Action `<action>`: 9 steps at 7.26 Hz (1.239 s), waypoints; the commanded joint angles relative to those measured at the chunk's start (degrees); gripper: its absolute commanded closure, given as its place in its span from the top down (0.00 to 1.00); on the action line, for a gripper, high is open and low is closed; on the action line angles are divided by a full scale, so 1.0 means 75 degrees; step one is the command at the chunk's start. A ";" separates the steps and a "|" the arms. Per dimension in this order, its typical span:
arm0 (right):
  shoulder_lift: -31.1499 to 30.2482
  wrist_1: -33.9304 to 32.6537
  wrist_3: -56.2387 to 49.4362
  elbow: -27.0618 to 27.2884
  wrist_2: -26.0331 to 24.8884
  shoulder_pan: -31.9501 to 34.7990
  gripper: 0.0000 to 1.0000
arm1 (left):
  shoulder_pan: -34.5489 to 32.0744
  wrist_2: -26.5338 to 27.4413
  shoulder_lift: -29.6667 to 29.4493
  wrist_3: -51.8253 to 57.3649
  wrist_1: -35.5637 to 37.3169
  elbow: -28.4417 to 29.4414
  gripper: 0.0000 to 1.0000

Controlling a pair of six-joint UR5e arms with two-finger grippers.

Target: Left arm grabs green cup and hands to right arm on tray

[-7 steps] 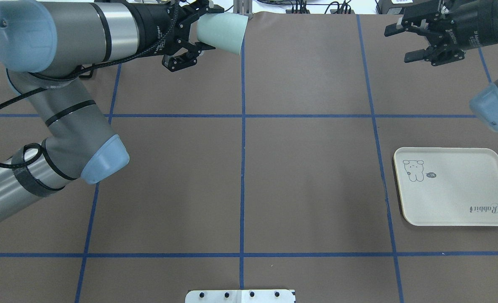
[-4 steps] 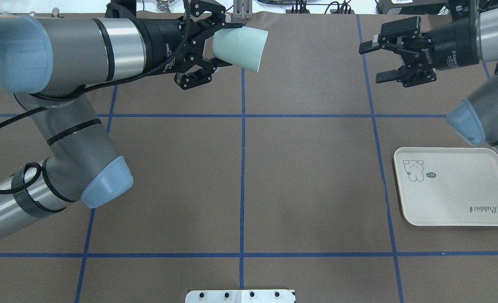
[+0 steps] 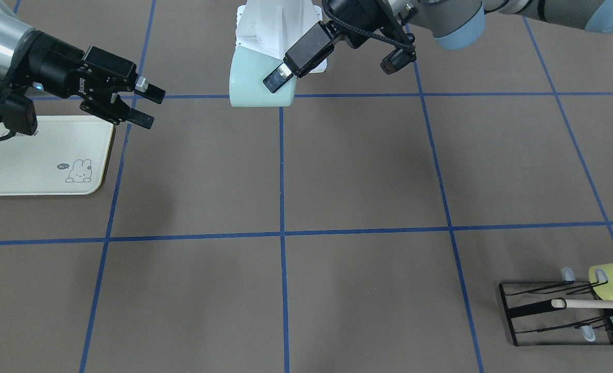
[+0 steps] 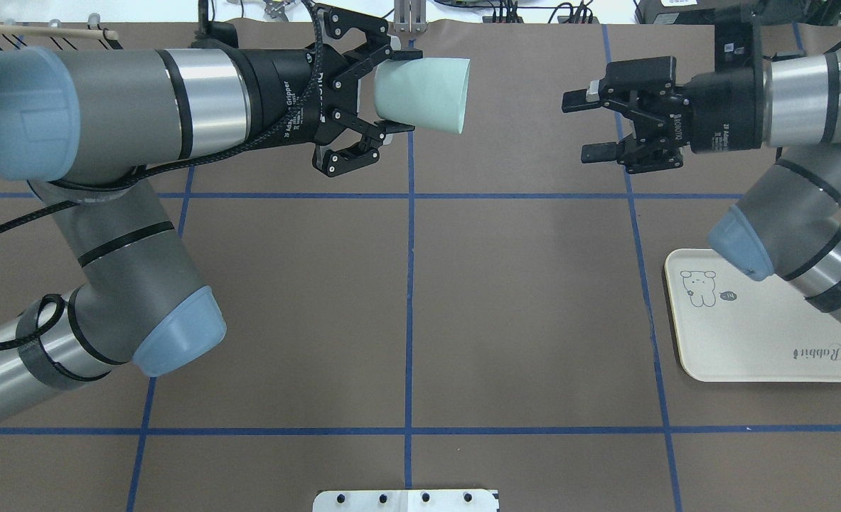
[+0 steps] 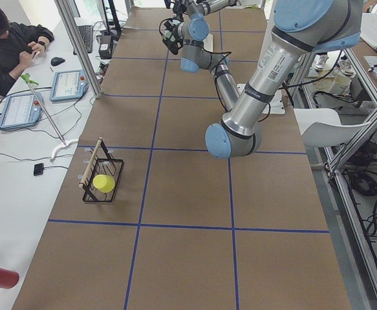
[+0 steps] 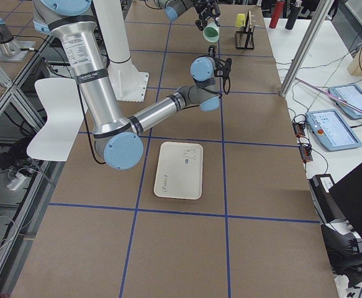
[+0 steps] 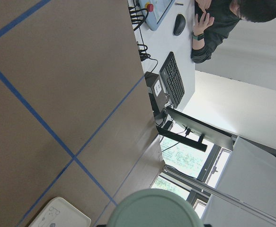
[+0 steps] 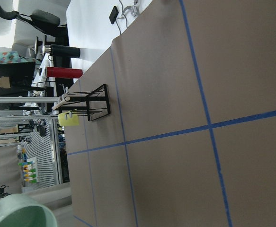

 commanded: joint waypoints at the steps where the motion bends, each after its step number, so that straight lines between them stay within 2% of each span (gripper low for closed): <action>1: 0.0197 0.0492 0.0110 0.0006 -0.1101 -0.0926 0.99 | -0.0007 -0.0012 0.0091 -0.0680 0.0012 0.0020 0.44; 4: 0.0374 0.0562 -0.0042 0.0018 -0.1220 -0.0963 0.99 | -0.0007 -0.0093 0.0501 -0.1114 0.0012 0.0043 0.44; 5: 0.0385 0.0562 -0.0216 0.0007 -0.1430 -0.0963 0.99 | -0.0019 -0.0465 0.0560 -0.1302 0.0012 0.0078 0.44; 9: 0.0397 0.0551 -0.0687 -0.0064 -0.1619 -0.0986 0.98 | -0.0031 -0.0820 0.0526 -0.1946 0.0012 -0.0003 0.44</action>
